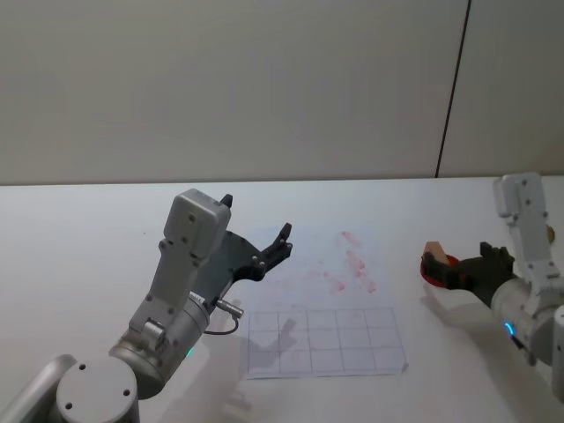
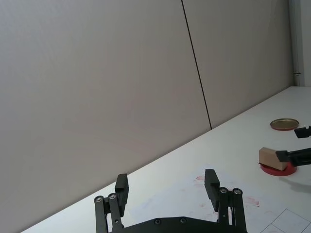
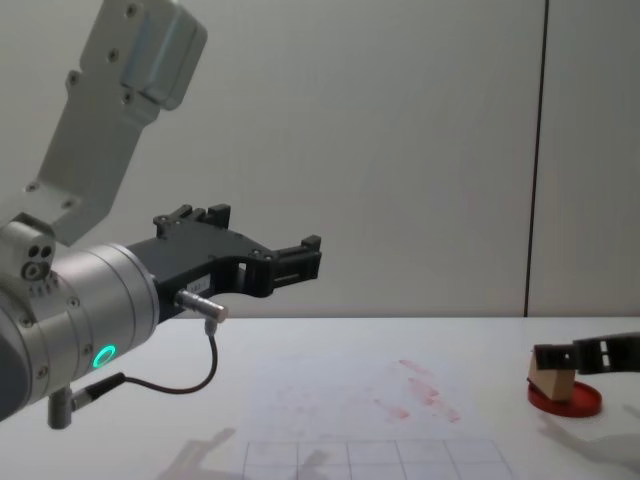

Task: Use the one hand to pick up the stamp and affix it onto the A4 paper.

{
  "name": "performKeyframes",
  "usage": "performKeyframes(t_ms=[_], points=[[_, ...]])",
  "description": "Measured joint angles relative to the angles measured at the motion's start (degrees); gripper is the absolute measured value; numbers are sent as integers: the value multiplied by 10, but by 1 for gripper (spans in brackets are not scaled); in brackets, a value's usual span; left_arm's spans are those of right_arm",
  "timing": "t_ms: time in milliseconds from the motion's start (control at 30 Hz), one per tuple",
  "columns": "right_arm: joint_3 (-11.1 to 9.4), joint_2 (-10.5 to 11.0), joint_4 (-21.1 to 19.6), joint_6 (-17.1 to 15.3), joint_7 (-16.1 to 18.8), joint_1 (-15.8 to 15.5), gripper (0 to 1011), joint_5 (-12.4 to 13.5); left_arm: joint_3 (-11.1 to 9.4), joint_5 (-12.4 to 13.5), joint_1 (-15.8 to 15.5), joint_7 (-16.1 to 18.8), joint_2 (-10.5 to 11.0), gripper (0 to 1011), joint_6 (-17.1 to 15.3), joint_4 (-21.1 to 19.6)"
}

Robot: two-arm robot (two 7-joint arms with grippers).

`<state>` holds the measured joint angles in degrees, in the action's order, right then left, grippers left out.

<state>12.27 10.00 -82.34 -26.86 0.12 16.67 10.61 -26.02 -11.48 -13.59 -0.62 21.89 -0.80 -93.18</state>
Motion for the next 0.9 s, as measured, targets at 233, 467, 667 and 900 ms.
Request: performKeyframes(t_ms=[233, 467, 667, 900], points=[[3, -7, 23, 8, 8, 13, 1001, -5, 0, 0, 0, 0, 0, 993, 0, 0], [6, -14, 47, 13, 13, 25, 949, -13, 0, 0, 0, 0, 0, 993, 0, 0], [8, -21, 74, 16, 17, 38, 810, -20, 0, 0, 0, 0, 0, 993, 0, 0], [9, -25, 93, 23, 20, 47, 620, -24, 0, 0, 0, 0, 0, 993, 0, 0]])
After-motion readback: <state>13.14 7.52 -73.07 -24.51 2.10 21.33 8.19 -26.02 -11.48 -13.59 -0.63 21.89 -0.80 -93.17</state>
